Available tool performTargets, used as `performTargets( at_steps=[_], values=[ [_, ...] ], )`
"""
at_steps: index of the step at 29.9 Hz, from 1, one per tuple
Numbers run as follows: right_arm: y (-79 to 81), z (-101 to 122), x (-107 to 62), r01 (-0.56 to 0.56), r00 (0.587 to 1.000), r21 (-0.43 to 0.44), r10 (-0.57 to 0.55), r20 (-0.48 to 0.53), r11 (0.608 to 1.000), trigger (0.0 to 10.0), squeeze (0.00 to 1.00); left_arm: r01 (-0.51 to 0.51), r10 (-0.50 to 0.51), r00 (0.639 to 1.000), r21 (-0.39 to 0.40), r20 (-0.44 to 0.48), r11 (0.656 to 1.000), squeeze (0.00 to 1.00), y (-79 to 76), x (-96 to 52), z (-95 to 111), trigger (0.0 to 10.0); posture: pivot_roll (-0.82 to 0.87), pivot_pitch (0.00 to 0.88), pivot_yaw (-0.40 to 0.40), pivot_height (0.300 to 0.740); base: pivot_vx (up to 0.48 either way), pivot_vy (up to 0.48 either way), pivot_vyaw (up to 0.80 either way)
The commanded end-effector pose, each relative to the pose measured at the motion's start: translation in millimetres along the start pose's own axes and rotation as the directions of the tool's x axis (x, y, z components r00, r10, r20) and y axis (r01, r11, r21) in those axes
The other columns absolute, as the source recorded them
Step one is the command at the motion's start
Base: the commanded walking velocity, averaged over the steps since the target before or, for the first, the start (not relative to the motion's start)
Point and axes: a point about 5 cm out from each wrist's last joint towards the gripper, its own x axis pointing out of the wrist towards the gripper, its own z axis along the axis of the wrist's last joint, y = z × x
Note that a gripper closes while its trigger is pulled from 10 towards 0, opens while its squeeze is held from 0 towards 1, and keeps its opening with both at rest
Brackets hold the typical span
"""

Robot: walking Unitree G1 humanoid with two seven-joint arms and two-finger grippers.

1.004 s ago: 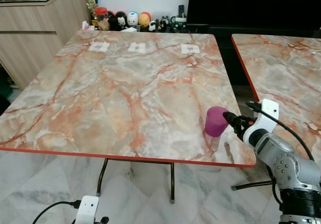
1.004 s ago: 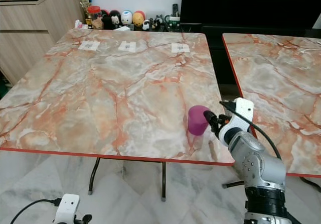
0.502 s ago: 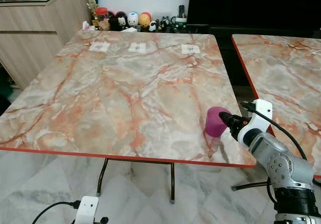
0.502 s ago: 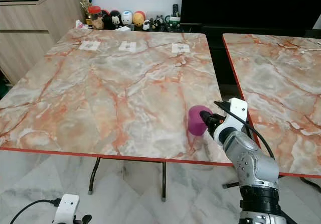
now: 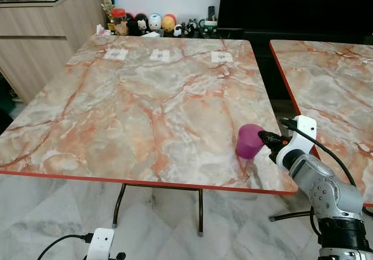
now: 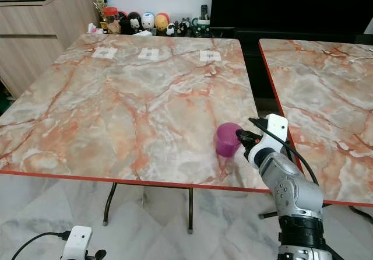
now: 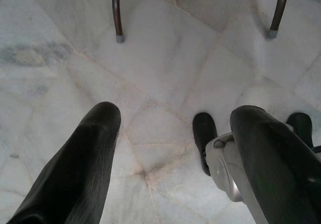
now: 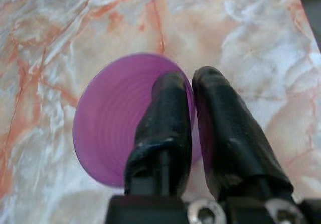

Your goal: Setting the table

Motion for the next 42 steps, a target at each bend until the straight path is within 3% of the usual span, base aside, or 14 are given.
performTargets(
  at_steps=[1, 15, 21, 26, 29, 32, 38, 42],
  values=[
    [2.1, 1, 1.3, 0.004, 1.000, -0.003, -0.004, 0.015, 1.000, 0.0, 0.00, -0.001, 0.001, 1.000, 0.015, -0.022, 1.000, 0.00, 0.7, -1.1, -5, 10.0, 0.07, 0.006, -0.029, 0.740, 0.000, 0.000, 0.00],
    [3.7, -13, -0.8, 0.028, 0.999, 0.011, -0.028, 0.017, 1.000, 0.0, 0.00, 0.002, -0.001, 1.000, 0.017, -0.022, 1.000, 0.00, 0.2, -1.3, -6, 10.0, 0.07, 0.015, -0.026, 0.740, 0.000, 0.000, 0.00],
    [5.7, -2, -1.2, 0.036, 0.990, 0.034, -0.040, 0.132, 0.999, 0.0, 0.00, 0.001, 0.000, 1.000, 0.020, -0.024, 1.000, 0.00, 0.5, -1.5, -7, 10.0, 0.07, 0.016, -0.026, 0.740, 0.000, 0.000, 0.00],
    [14.5, 22, -8.4, 0.006, 0.938, 0.021, -0.013, 0.346, 1.000, 0.0, 0.00, -0.001, 0.002, 1.000, 0.020, -0.024, 1.000, 0.00, 0.9, -1.8, -7, 10.0, 0.07, 0.019, -0.026, 0.740, 0.000, 0.000, 0.00],
    [17.4, 27, -11.0, 0.005, 0.919, 0.028, -0.015, 0.393, 1.000, 0.0, 0.00, -0.001, 0.002, 1.000, 0.021, -0.024, 1.000, 0.00, 1.2, -1.8, -7, 10.0, 0.07, 0.022, -0.025, 0.740, 0.000, 0.000, 0.00],
    [17.4, 20, -9.6, 0.013, 0.930, 0.034, -0.025, 0.367, 0.999, 0.0, 0.00, 0.000, 0.000, 1.000, 0.020, -0.022, 1.000, 0.00, 1.2, -1.6, -6, 10.0, 0.07, 0.022, -0.025, 0.740, 0.000, 0.000, 0.00],
    [21.1, 21, -12.0, -0.013, 0.903, 0.056, -0.013, 0.429, 0.998, 0.0, 0.00, 0.001, -0.001, 1.000, 0.019, -0.020, 1.000, 0.00, 0.5, -1.3, -5, 10.0, 0.07, 0.026, -0.027, 0.740, 0.000, 0.000, 0.00],
    [17.6, 8, -8.4, 0.033, 0.931, 0.068, -0.056, 0.360, 0.997, 0.0, 0.00, 0.004, -0.004, 1.000, 0.021, -0.023, 1.000, 0.00, 0.1, -1.3, -6, 10.0, 0.07, 0.029, -0.027, 0.740, 0.000, 0.000, 0.00]
  ],
)
